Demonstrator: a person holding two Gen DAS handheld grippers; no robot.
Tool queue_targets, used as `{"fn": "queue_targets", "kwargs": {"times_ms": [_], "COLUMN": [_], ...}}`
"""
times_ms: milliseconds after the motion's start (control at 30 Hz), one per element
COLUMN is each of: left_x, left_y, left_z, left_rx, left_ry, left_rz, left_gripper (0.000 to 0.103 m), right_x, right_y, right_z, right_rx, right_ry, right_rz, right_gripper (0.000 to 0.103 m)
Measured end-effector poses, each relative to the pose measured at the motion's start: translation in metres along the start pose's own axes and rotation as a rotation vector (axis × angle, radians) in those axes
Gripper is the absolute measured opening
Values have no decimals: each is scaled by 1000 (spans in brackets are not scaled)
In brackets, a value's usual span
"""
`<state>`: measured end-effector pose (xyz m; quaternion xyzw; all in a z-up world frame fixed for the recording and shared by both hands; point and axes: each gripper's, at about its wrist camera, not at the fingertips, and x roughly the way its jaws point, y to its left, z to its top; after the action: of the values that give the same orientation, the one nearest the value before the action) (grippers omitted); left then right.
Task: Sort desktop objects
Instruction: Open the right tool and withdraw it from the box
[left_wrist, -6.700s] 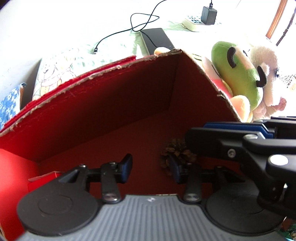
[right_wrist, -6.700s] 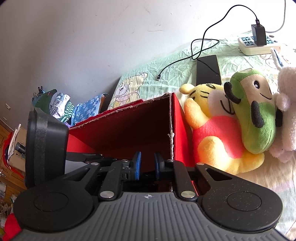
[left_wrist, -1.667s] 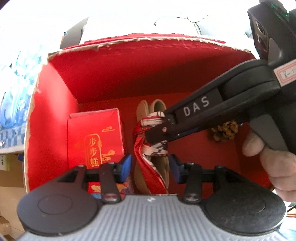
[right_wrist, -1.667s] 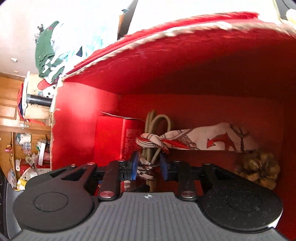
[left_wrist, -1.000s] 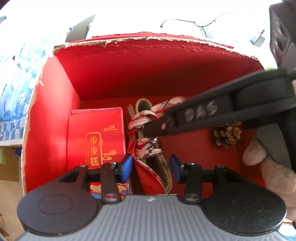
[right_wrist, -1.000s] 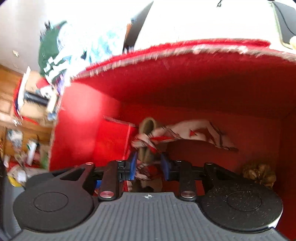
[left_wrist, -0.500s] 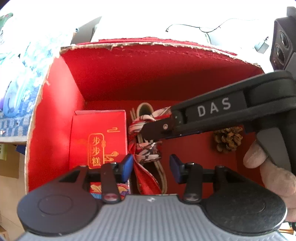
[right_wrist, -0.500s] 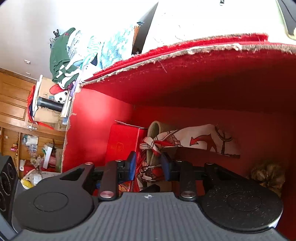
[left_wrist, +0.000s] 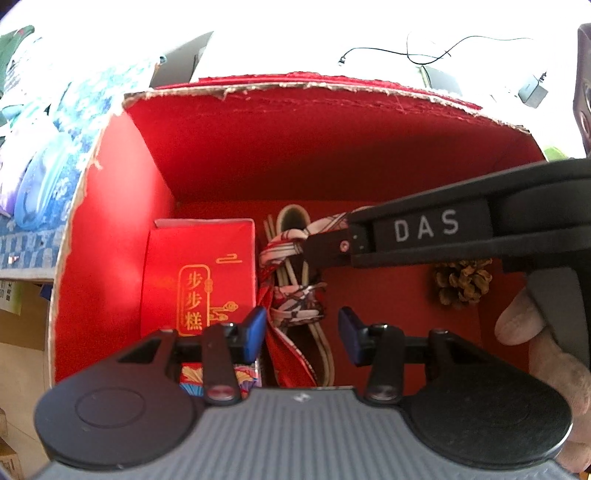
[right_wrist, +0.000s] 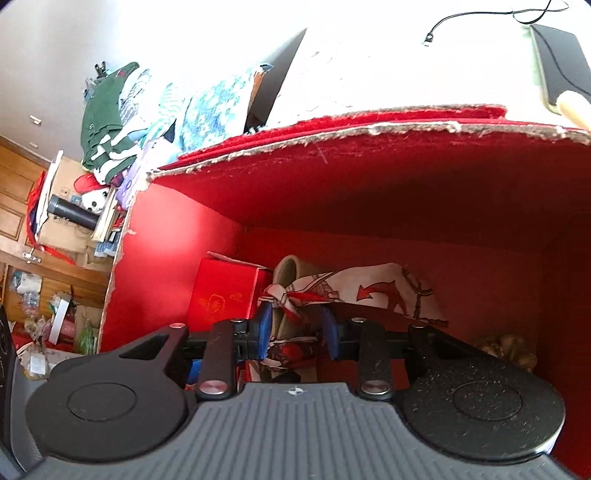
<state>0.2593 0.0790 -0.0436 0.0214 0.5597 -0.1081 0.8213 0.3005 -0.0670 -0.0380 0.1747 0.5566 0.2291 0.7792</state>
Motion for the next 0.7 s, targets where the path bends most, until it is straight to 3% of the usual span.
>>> {"fn": "queue_targets", "kwargs": {"times_ms": [467,700], "left_x": [-1,-3], "left_y": [-7,-10], "left_z": [-3,-5], "left_rx": [24,49], "left_ry": [-4,-13], "left_rz": [21,31], "left_gripper": [47,47], "right_x": [4,6], "right_y": [7,7], "right_z": [-1,0], "right_rx": [-17,-23], "right_ry": [-2,0], "right_rz": [-46,-20], "right_gripper": [33,33]}}
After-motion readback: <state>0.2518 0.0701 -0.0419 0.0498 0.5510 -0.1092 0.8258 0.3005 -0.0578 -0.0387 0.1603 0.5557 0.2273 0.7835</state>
